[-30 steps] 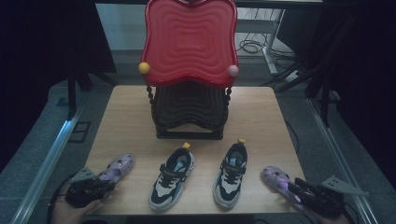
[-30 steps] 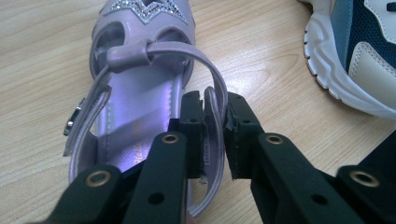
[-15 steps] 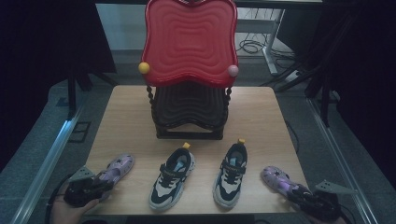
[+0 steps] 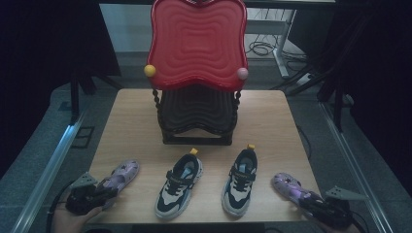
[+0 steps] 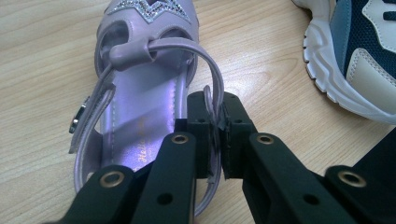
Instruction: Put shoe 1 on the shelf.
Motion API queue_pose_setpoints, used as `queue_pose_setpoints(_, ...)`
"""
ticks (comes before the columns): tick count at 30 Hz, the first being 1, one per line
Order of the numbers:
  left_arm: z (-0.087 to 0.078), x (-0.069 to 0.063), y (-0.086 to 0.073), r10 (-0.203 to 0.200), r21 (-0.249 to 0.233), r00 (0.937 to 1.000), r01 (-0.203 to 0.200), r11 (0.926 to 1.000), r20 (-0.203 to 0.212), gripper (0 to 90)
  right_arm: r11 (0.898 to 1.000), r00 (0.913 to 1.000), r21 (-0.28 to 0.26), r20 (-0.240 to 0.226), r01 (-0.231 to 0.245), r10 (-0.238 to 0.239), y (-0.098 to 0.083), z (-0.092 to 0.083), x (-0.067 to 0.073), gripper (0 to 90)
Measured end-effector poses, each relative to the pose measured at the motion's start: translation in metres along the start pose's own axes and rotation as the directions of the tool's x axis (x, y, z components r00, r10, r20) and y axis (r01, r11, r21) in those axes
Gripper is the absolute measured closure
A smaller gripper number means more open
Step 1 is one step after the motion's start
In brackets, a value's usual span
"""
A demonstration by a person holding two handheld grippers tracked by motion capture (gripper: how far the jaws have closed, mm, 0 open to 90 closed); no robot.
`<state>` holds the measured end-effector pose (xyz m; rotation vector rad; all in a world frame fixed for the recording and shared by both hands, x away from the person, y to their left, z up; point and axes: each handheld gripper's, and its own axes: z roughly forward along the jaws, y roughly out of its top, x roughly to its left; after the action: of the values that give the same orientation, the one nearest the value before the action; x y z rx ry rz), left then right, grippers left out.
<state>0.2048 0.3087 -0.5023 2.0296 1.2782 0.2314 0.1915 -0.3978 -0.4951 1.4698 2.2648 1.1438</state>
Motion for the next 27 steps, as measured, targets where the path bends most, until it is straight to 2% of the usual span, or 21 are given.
queue_pose_setpoints(5, -0.004, 0.001, 0.001, -0.015, -0.021, 0.9998, 0.014, 0.9997, -0.013, 86.0, 1.0, 1.0, -0.031, -0.003, -0.001, 0.001, 0.002, -0.002, -0.002, 85.3)
queue_pose_setpoints(10, -0.01, 0.007, 0.004, -0.044, -0.054, 0.999, 0.044, 0.9976, 0.001, 86.4, 0.998, 1.0, -0.058, -0.003, 0.002, -0.002, 0.008, -0.002, -0.002, 85.4)
queue_pose_setpoints(12, -0.013, 0.008, 0.007, -0.046, -0.074, 0.9988, 0.044, 0.9963, -0.015, 86.4, 0.997, 1.0, -0.073, -0.001, -0.003, 0.002, 0.01, -0.002, -0.001, 85.4)
queue_pose_setpoints(15, -0.016, 0.009, 0.01, -0.049, -0.095, 0.9987, 0.048, 0.9943, -0.01, 86.2, 0.995, 0.9999, -0.102, -0.004, -0.011, 0.011, 0.014, -0.003, -0.001, 85.4)
queue_pose_setpoints(20, -0.021, 0.007, 0.017, -0.042, -0.151, 0.999, 0.044, 0.9876, 0.015, 86.2, 0.985, 0.9995, -0.169, -0.003, -0.032, 0.032, 0.025, -0.006, 0.002, 85.4)
queue_pose_setpoints(21, -0.023, 0.006, 0.019, -0.041, -0.16, 0.999, 0.044, 0.9861, 0.02, 86.2, 0.98, 0.9994, -0.197, -0.003, -0.035, 0.035, 0.03, -0.007, 0.004, 85.5)
queue_pose_setpoints(27, -0.03, 0.003, 0.032, -0.031, -0.206, 0.9988, 0.038, 0.9777, 0.038, 86.0, 0.97, 0.9993, -0.24, -0.01, -0.038, 0.037, 0.038, -0.009, 0.007, 85.4)
